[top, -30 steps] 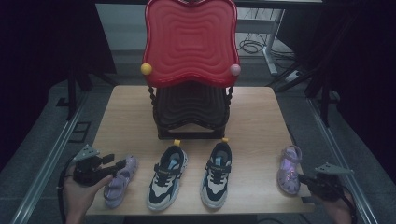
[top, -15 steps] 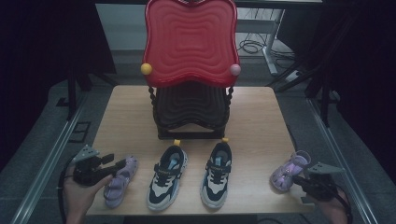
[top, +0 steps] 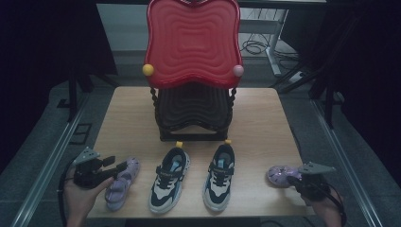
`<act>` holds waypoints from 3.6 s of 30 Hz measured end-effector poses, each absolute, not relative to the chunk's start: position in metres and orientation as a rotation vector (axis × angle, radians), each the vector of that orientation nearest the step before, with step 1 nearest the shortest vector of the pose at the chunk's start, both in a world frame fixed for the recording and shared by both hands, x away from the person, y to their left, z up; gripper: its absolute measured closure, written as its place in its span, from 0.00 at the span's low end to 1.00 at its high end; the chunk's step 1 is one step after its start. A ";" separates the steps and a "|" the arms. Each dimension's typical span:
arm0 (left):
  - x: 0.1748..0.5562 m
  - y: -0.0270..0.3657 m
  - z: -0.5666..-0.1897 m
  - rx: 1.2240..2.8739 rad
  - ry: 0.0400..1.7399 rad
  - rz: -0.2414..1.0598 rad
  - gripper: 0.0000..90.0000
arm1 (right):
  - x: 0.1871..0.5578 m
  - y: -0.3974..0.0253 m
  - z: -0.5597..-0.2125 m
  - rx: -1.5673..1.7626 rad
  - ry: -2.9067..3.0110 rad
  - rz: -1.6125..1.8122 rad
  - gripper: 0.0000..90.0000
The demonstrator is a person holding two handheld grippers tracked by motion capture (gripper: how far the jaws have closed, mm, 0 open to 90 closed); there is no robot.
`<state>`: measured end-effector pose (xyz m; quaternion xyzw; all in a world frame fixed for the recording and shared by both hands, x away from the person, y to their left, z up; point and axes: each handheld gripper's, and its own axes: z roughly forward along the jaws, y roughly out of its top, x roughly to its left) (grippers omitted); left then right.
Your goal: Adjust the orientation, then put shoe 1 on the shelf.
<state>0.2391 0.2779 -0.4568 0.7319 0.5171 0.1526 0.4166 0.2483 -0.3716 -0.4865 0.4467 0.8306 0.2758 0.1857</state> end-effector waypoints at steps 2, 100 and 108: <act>0.239 0.278 -0.457 1.837 1.297 0.383 0.47 | 0.250 -0.365 -0.487 1.248 2.343 0.754 1.00; 0.191 0.291 -0.453 1.893 1.276 0.329 0.50 | 0.230 -0.372 -0.472 1.279 2.167 1.093 0.67; 0.180 0.270 -0.465 1.982 1.273 0.295 0.54 | 0.228 -0.373 -0.469 1.269 2.157 1.089 0.66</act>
